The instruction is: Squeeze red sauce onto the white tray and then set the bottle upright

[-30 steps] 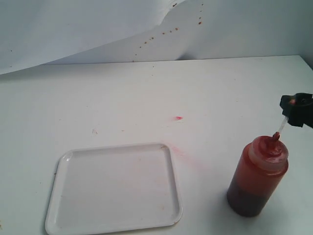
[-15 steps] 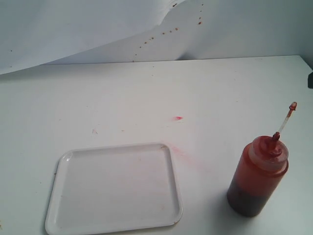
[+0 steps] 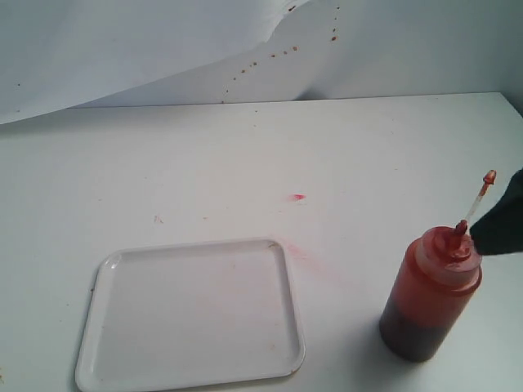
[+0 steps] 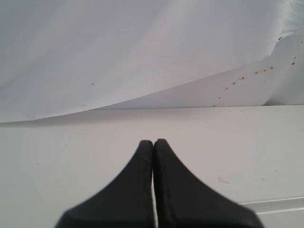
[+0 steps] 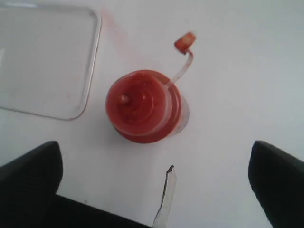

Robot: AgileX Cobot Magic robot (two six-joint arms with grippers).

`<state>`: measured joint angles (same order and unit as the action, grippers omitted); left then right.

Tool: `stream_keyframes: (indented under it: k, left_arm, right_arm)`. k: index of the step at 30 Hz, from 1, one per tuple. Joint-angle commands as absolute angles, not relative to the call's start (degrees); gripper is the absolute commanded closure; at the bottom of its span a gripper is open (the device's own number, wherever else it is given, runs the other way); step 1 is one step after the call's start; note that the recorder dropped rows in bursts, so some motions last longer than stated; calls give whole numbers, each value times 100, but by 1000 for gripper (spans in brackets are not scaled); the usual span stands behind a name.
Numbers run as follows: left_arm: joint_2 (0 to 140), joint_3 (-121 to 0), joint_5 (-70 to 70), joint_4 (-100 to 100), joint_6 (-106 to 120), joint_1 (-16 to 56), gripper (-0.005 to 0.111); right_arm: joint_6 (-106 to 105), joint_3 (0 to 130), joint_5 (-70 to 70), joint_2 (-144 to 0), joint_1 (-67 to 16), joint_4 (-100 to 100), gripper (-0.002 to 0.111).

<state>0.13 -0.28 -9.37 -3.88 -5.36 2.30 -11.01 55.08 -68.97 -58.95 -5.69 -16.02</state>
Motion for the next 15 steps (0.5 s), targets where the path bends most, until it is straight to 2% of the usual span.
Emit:
stream_keyframes:
  k: [1,6,15]
  left_arm:
    - [0,0,-923,-354,-546,232,107]
    - [0,0,-923,-354,-546,232,107]
    - [0,0,-923,-354,-546,232,107]
  right_arm:
    - [-1185,4894,-6198,-5891,-1026,-1657,10]
    - [-1185,4294,-4697,-5891,-1537,-1596,10]
    - [-1322,3778,-3852,-6589,-1609,-1590,10]
